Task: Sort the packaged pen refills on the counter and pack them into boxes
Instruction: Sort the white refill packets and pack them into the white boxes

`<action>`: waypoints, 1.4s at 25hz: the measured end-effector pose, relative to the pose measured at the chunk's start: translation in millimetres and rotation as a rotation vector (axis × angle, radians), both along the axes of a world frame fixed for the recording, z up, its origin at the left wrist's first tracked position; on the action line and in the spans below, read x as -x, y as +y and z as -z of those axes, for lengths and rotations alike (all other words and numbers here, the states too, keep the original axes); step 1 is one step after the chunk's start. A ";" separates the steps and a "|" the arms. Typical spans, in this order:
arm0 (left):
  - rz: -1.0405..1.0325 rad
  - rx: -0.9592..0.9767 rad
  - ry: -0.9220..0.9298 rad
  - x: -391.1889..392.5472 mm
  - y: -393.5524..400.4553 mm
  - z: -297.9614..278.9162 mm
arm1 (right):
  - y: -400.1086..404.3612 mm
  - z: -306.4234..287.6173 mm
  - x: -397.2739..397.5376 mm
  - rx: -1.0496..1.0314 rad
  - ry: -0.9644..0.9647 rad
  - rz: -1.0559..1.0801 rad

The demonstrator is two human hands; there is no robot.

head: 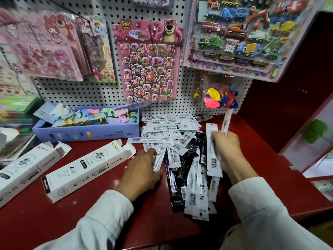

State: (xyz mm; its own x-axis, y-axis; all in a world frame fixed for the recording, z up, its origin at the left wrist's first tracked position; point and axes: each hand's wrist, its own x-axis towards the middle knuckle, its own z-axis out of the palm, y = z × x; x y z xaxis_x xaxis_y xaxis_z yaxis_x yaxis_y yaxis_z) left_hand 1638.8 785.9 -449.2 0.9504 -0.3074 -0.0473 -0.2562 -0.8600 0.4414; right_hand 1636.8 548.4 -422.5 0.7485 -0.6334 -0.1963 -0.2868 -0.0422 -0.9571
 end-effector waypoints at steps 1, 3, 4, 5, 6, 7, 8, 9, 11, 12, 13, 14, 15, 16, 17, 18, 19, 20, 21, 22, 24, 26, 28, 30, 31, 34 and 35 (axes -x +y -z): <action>-0.034 0.018 0.050 -3.4 4.4 -1.7 | 5.0 -4.9 1.5 -0.222 -0.045 -0.048; -0.081 0.012 0.084 -7.3 11.8 -2.7 | 16.7 -13.1 4.9 -0.541 -0.090 -0.147; -0.095 0.027 0.108 -8.1 14.5 -2.0 | 23.2 -14.9 7.0 -0.633 -0.109 -0.185; -0.104 0.088 0.158 -8.7 16.8 -2.0 | 30.4 -16.7 8.8 -0.702 -0.135 -0.216; -0.122 0.219 0.240 -9.6 18.9 -3.8 | 38.1 -17.7 9.8 -0.753 -0.166 -0.244; -0.147 0.396 0.348 -10.3 20.1 -8.0 | 45.6 -18.2 10.5 -0.789 -0.190 -0.265; -0.178 0.594 0.460 -10.0 19.7 -13.8 | 51.5 -17.2 10.8 -0.806 -0.202 -0.279; -0.196 0.781 0.556 -8.5 17.8 -19.6 | 57.2 -15.3 10.5 -0.816 -0.206 -0.292; -0.167 1.035 0.669 0.1 12.6 -26.6 | 69.0 -9.9 9.4 -0.822 -0.208 -0.284; -0.149 1.102 0.700 4.4 8.6 -28.3 | 75.7 -7.6 8.7 -0.828 -0.225 -0.272; -0.132 1.137 0.723 7.3 3.6 -28.5 | 83.3 -5.9 8.2 -0.840 -0.266 -0.272; -0.099 1.164 0.751 10.6 -0.1 -27.9 | 91.3 -4.1 7.9 -0.842 -0.320 -0.290; -0.045 1.201 0.795 12.8 -3.0 -26.2 | 98.1 -2.4 8.4 -0.820 -0.368 -0.317; 0.018 1.249 0.845 14.1 -4.5 -24.4 | 102.6 -1.2 8.6 -0.751 -0.397 -0.355; 0.071 1.301 0.885 14.5 -4.9 -22.6 | 106.2 -2.6 9.5 -0.655 -0.419 -0.406; 0.106 1.343 0.900 13.8 -4.5 -20.8 | 109.1 -3.9 10.5 -0.542 -0.437 -0.468; 0.115 1.366 0.894 13.2 -3.9 -18.6 | 111.9 -4.2 11.2 -0.451 -0.449 -0.528; 0.102 1.369 0.870 12.9 -3.5 -15.8 | 113.8 -4.2 11.3 -0.381 -0.443 -0.566; 0.079 1.364 0.829 12.7 -3.8 -12.6 | 115.6 -4.0 11.5 -0.321 -0.429 -0.578; 0.054 1.363 0.778 13.1 -4.5 -9.4 | 117.1 -2.0 12.1 -0.245 -0.401 -0.568; -0.001 1.345 0.676 13.5 -5.5 -4.8 | 119.5 3.2 13.2 -0.075 -0.276 -0.595; -0.024 1.342 0.583 12.8 -5.6 -9.2 | 120.9 5.9 16.0 0.002 -0.147 -0.655; -0.047 1.399 0.414 7.5 1.6 -20.7 | 120.2 2.8 16.4 -0.011 -0.233 -0.663; -0.131 1.382 0.105 -3.8 17.4 -32.8 | 114.1 -2.2 11.8 -0.037 -0.354 -0.545; -0.160 1.350 -0.007 -8.9 24.9 -35.7 | 109.2 -5.1 8.4 -0.055 -0.363 -0.461; -0.186 1.292 -0.028 -13.5 27.5 -27.9 | 96.7 -8.4 3.2 -0.160 -0.275 -0.313; -0.197 1.244 0.018 -11.5 23.3 -21.4 | 95.3 -5.7 2.4 -0.164 -0.248 -0.304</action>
